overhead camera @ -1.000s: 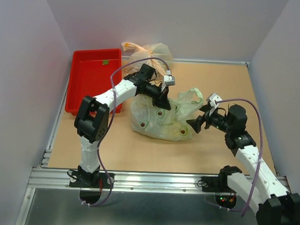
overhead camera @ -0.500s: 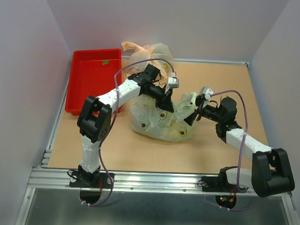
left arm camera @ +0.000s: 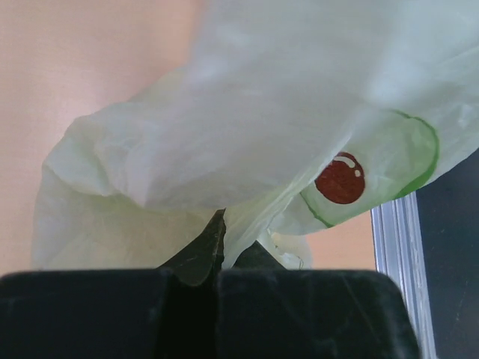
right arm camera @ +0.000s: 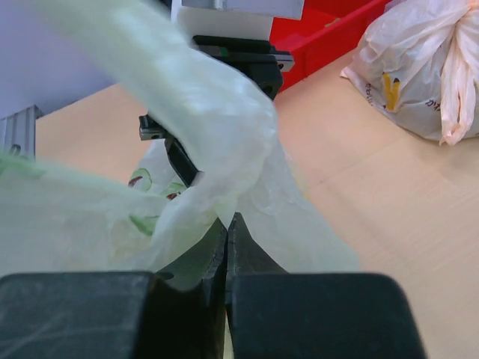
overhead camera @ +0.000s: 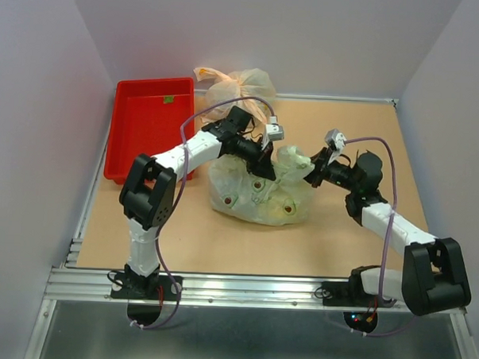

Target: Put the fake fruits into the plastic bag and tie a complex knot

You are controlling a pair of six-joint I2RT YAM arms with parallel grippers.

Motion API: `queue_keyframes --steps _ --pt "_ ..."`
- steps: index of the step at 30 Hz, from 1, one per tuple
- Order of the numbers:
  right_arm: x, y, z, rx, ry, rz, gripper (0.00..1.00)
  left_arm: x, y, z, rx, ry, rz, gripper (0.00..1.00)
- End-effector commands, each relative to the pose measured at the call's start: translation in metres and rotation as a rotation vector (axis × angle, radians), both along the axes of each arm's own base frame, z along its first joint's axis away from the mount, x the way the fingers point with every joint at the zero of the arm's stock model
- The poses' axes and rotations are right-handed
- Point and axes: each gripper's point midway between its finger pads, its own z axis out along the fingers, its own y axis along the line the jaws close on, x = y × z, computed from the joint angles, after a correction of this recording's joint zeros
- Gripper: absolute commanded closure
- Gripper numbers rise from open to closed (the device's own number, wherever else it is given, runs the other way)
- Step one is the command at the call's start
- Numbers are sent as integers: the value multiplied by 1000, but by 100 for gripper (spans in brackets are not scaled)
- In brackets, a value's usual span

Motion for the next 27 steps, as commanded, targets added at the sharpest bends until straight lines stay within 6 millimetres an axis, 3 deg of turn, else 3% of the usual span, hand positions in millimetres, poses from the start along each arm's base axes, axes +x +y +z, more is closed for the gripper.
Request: queue_keyframes --steps 1,5,8,9,10,13,15,18,21,23,24,25,27 --pt "-1 -1 29 74 -4 -33 100 16 2 55 -85 -80 147 99" --pt "0 -6 25 93 56 -90 100 25 10 76 -127 -159 257 96" --pt "3 -9 17 85 132 -127 100 26 14 72 -107 -156 299 92" --pt "4 -9 16 85 144 -132 100 25 15 70 -103 -150 297 85" --pt "5 -10 13 88 167 -140 100 21 16 68 -99 -145 292 65" --pt "4 -10 0 73 221 -151 100 7 20 75 -135 -159 265 47" --pt "4 -12 -4 66 236 -160 100 3 21 83 -170 -204 256 45" --pt "1 -12 -10 59 270 -159 100 6 22 80 -157 -245 284 48" --pt "-8 -11 -8 55 264 -139 100 16 18 66 -116 -179 322 67" --pt "-15 -11 -9 43 257 -119 100 24 14 64 -126 -127 357 84" --pt "-19 -11 -12 22 248 -102 99 28 12 56 -128 -90 363 88" --pt "-23 -10 -10 12 236 -83 92 26 10 57 -137 -40 377 91" --pt "-39 -8 -10 -10 229 -19 67 25 6 56 -162 -27 356 97"
